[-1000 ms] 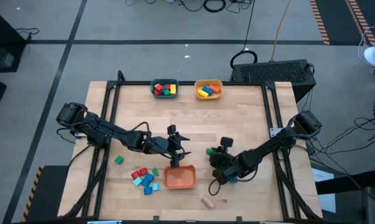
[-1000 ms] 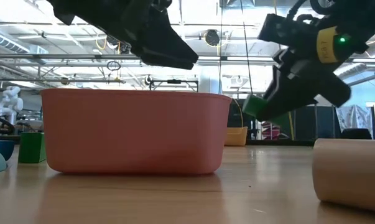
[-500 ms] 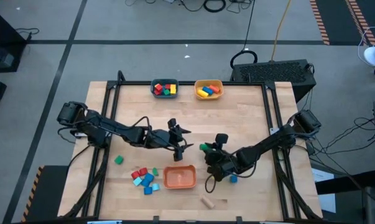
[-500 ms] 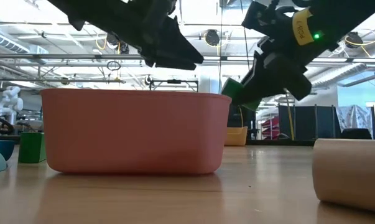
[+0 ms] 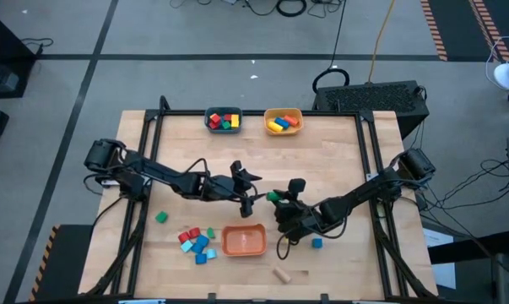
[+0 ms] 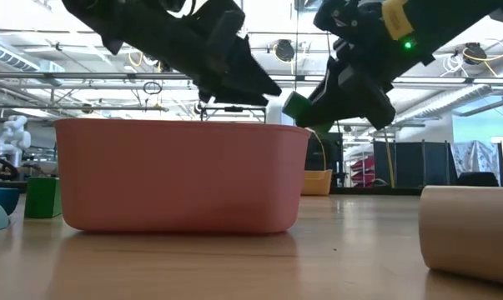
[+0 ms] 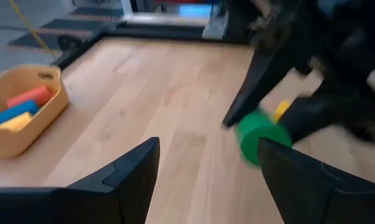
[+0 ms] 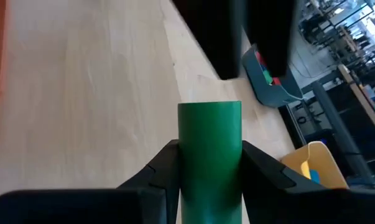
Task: Sort blocks by size
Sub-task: Put the green cylindrical block into the yellow bin
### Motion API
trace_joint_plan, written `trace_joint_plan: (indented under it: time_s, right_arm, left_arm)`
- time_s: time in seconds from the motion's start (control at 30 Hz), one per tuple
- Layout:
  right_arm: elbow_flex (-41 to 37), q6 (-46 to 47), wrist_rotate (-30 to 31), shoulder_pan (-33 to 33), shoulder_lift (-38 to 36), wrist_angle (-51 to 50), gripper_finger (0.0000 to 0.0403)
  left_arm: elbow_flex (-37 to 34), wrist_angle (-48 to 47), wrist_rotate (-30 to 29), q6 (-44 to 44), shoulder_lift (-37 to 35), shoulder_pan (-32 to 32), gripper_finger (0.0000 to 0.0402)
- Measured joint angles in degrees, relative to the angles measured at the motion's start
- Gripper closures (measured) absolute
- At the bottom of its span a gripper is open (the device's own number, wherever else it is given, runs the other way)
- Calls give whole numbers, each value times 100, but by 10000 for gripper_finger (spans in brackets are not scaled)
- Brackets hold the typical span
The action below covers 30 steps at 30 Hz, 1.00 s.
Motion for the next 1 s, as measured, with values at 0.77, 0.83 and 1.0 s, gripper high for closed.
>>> trace_joint_plan:
  time_s: [0.77, 0.83, 1.0]
  right_arm:
    - [-7, -805, 487, -214, 0, 550, 294]
    - [-12, -936, 597, -258, 2, 626, 294]
    - [17, -982, 719, -391, -11, 844, 294]
  left_arm:
    - [5, 553, 105, -603, 189, 92, 130]
    - [5, 572, 168, -753, 187, 145, 130]
    - [-1, 566, 271, -770, 204, 184, 130]
